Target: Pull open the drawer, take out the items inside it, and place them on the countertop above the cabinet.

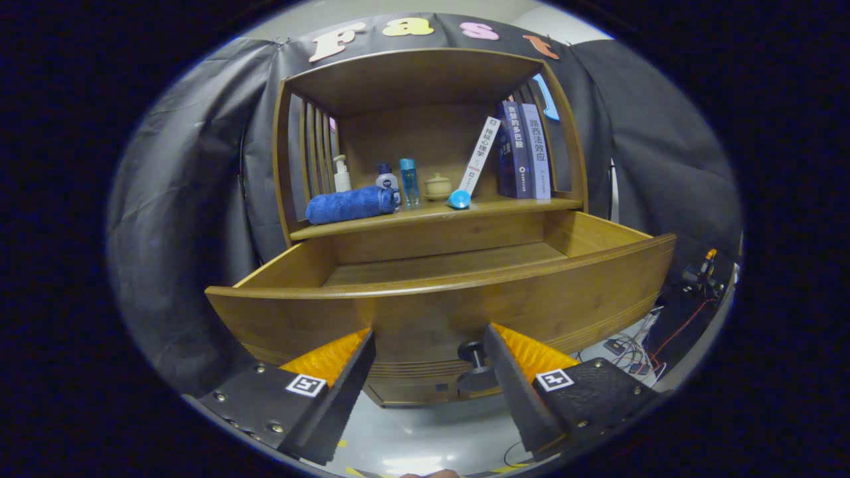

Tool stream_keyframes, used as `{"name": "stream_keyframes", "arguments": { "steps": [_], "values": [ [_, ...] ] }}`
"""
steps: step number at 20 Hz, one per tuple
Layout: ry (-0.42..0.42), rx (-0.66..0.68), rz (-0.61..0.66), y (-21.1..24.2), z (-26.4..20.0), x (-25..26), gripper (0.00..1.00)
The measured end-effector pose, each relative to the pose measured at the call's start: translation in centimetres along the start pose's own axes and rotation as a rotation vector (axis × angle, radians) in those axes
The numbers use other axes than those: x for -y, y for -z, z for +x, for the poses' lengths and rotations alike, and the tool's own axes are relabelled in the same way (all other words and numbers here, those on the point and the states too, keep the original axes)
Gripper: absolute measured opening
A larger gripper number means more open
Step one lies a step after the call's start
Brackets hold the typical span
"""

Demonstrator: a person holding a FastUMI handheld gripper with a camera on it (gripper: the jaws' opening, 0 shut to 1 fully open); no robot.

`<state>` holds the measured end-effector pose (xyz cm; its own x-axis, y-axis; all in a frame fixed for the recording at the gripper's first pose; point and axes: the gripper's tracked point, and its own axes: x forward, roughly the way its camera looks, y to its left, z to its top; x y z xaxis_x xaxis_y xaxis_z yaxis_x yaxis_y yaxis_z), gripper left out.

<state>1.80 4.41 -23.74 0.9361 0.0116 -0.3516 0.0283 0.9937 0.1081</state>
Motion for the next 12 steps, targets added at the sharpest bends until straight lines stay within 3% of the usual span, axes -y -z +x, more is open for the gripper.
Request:
{"name": "stream_keyframes", "arguments": {
  "steps": [12],
  "values": [
    [-0.007, 0.001, 0.005, -2.7, 6.8, -0.1, 0.99]
  ]
}}
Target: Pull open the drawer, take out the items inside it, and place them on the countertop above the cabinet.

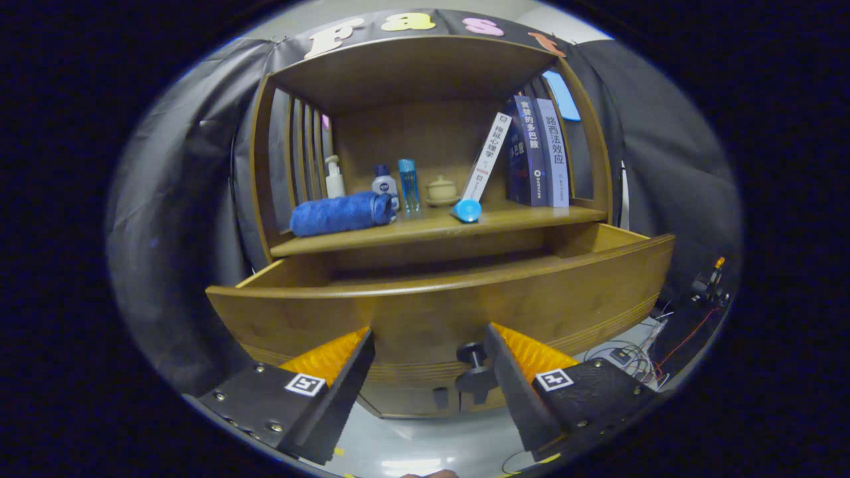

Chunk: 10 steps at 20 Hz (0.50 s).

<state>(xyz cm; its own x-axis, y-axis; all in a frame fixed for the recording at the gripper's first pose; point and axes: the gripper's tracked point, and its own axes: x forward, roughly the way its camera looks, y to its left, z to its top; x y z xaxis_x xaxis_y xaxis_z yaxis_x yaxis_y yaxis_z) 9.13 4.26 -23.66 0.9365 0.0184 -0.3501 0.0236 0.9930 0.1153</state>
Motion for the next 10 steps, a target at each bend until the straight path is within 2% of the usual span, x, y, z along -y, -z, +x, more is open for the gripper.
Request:
{"name": "stream_keyframes", "arguments": {
  "steps": [10],
  "values": [
    [-0.010, -0.021, -0.001, -1.2, 4.8, -0.1, 0.99]
  ]
}}
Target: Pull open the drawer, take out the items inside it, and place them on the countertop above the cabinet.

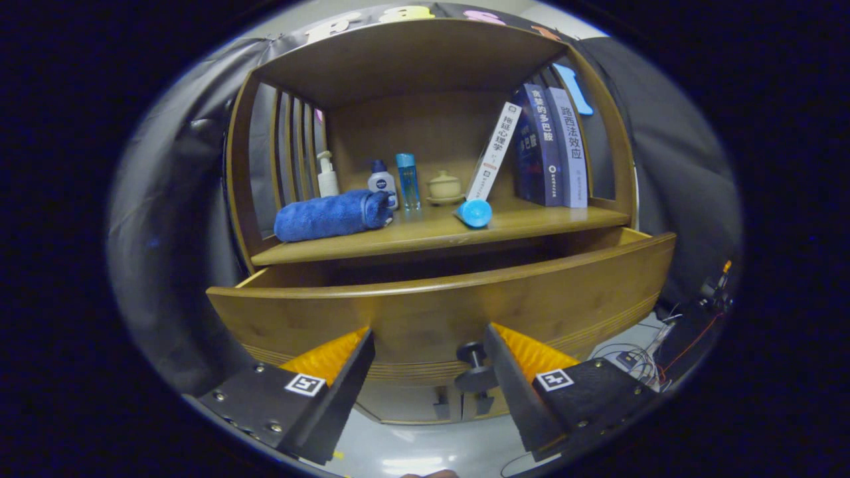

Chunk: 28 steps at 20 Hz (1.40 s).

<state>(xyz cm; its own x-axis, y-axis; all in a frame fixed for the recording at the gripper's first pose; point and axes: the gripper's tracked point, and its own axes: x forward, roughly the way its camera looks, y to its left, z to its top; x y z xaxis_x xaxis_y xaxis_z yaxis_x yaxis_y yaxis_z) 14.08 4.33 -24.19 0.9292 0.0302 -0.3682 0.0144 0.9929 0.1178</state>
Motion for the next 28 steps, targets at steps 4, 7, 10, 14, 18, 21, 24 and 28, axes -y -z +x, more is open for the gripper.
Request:
{"name": "stream_keyframes", "arguments": {
  "steps": [4, 7, 10, 14, 18, 21, 24, 28],
  "values": [
    [0.001, -0.013, 0.005, -0.3, 1.4, -0.1, 0.99],
    [-0.001, -0.009, 0.031, -0.7, 2.6, -0.1, 0.99],
    [-0.002, -0.006, 0.045, -1.1, 3.4, -0.1, 0.99],
    [-0.005, -0.008, 0.052, -1.4, 4.7, -0.2, 0.99],
    [-0.004, -0.014, 0.055, -1.7, 5.9, -0.3, 0.99],
    [-0.009, -0.015, 0.054, -1.8, 6.2, -0.3, 0.99],
    [-0.013, 0.001, 0.084, -1.8, 6.2, -0.2, 0.99],
    [0.008, 0.059, 0.139, -3.3, 5.6, 0.0, 0.99]
  ]
}}
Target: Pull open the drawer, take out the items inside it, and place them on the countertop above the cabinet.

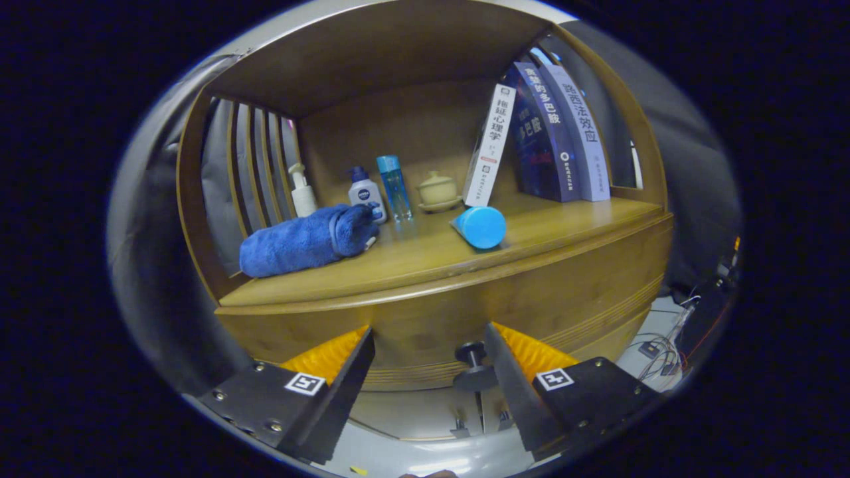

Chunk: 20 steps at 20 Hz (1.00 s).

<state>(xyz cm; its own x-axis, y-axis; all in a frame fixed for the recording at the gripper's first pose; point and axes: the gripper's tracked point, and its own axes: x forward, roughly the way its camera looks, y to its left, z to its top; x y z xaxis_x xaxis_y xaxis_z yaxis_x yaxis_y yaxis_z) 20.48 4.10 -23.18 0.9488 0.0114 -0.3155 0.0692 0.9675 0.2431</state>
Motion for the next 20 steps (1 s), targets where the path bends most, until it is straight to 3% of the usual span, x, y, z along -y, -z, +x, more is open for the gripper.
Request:
{"name": "stream_keyframes", "arguments": {
  "steps": [5, 20],
  "values": [
    [0.034, 0.115, 0.041, -4.6, -2.4, -0.2, 0.99],
    [0.079, 0.276, -0.177, -14.7, -9.1, -3.6, 0.99]
  ]
}}
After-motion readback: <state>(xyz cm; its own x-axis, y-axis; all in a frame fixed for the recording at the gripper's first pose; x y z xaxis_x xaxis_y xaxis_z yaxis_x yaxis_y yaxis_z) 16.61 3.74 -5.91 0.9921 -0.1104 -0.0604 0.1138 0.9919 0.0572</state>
